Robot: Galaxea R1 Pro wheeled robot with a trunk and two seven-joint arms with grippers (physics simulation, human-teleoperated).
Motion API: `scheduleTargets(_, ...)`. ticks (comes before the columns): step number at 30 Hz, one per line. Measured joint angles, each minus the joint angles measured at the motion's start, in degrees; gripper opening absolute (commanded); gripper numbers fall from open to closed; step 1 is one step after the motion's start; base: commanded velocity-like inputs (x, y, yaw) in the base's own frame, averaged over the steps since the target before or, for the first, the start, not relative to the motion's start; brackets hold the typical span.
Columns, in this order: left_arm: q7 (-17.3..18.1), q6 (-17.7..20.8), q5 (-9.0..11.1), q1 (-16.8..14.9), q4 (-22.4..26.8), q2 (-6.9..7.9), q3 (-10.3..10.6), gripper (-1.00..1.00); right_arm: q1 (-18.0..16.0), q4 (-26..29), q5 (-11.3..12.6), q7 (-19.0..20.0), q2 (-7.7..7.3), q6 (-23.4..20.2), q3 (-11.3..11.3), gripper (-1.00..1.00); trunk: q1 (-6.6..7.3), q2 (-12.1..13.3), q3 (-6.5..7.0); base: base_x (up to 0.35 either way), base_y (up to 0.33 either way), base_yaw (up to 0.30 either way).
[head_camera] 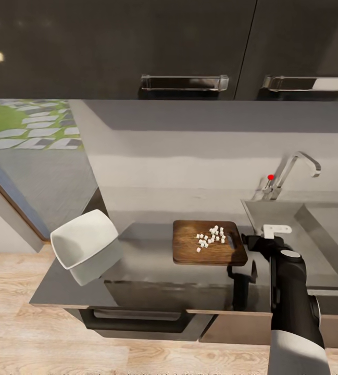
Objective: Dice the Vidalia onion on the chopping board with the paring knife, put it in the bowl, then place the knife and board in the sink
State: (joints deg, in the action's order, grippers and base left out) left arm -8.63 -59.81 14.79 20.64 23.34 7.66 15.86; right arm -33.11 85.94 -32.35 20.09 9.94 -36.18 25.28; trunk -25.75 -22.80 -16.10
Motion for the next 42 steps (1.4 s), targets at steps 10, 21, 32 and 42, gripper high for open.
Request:
scheduleTargets(10, 0.0, 0.0, -0.04, 0.0, 0.0, 0.0, 0.0, 1.0, 0.04, -0.87, 0.0, 0.0, 0.0, 0.01, -0.04, 1.0, 0.0, 0.0, -0.89, 0.0, 0.0, 0.0)
scheduleTargets(21, 0.0, 0.0, -0.02, 0.0, 0.0, 0.0, 0.0, 1.0, 0.01, -1.03, -0.01, 0.0, 0.0, 0.01, -0.1, 1.0, 0.0, 0.0, -1.87, 0.0, 0.0, 0.0)
scheduleTargets(32, 0.0, 0.0, 0.01, 0.0, 0.03, 0.0, 0.0, 1.0, 0.02, -1.04, -0.01, 0.0, 0.0, 0.01, -0.1, 1.0, 0.02, -0.01, -2.85, 0.056, 0.028, 0.0)
scheduleTargets(42, 0.0, 0.0, -0.01, 0.0, 0.0, 0.0, 0.0, 1.0, 0.02, -1.46, -0.01, 0.0, 0.0, 0.01, -0.1, 1.0, 0.0, 0.0, -3.74, 0.133, 0.06, 0.0)
